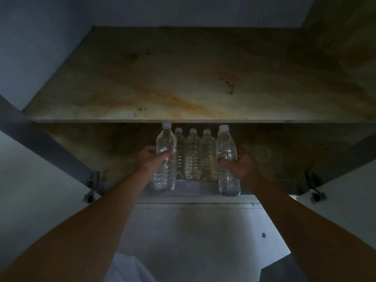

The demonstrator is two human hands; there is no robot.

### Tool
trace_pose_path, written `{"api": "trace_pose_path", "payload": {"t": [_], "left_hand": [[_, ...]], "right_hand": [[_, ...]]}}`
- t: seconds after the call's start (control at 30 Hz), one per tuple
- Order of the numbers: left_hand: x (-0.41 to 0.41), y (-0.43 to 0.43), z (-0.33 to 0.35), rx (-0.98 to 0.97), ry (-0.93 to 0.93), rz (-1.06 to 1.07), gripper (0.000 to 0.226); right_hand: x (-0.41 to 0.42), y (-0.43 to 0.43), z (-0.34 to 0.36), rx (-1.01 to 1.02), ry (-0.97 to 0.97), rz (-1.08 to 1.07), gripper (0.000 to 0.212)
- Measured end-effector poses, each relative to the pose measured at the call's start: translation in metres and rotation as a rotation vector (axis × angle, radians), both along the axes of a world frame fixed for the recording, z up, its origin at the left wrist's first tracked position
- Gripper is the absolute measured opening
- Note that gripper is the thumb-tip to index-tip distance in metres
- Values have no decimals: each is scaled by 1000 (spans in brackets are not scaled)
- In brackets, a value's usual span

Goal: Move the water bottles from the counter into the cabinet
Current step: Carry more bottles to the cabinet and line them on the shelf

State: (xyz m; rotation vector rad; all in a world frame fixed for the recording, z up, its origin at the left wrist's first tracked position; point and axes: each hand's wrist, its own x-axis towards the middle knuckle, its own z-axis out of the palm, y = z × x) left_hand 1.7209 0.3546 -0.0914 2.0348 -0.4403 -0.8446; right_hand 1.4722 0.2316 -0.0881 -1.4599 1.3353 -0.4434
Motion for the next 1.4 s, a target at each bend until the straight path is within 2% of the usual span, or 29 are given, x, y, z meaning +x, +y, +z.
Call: {"api": "trace_pose_path", "payload": {"t": [0.17,0.3,0.33,0.43,0.57,0.63,0.7,0.8,0.93,1.03,1.1,1.23,1.33,1.4], "left_hand": [[18,3,-10,13,130,56,43],[27,-3,-37,-14,187,78,74],[25,-5,-37,-16,192,85,74],[18,-10,-36,39,101,51,39],[21,-9,-51,73,47,-30,25],[28,-2,-59,110,67,-129,18],[35,7,-65,151,44,-234,29],[38,12,-67,173,51,-319,32],[41,12,-74,159,34,-180,33],[36,4,-76,124,-36,-17,26],[30,0,-74,79,-52,43,25],[34,4,-73,63,13,15,27],[49,14,-79,68,82,-58,28],[53,17,-86,66,86,-64,26]], "right_hand": [[4,-5,-12,-68,20,29,27],[17,-10,-18,-49,14,34,24],[20,-10,-20,-51,9,37,21],[28,-11,-25,-98,26,55,16],[28,-11,-35,-130,63,67,25],[24,-15,-44,-118,54,105,40],[20,-20,-53,-89,52,139,46],[18,-16,-46,-75,71,135,37],[20,-19,-46,-122,62,68,26],[20,-24,-45,-170,53,27,36],[18,-24,-43,-131,6,30,44],[9,-21,-42,-93,0,132,37],[6,-25,-49,-114,-35,110,30],[8,-27,-48,-131,-59,84,34]]}}
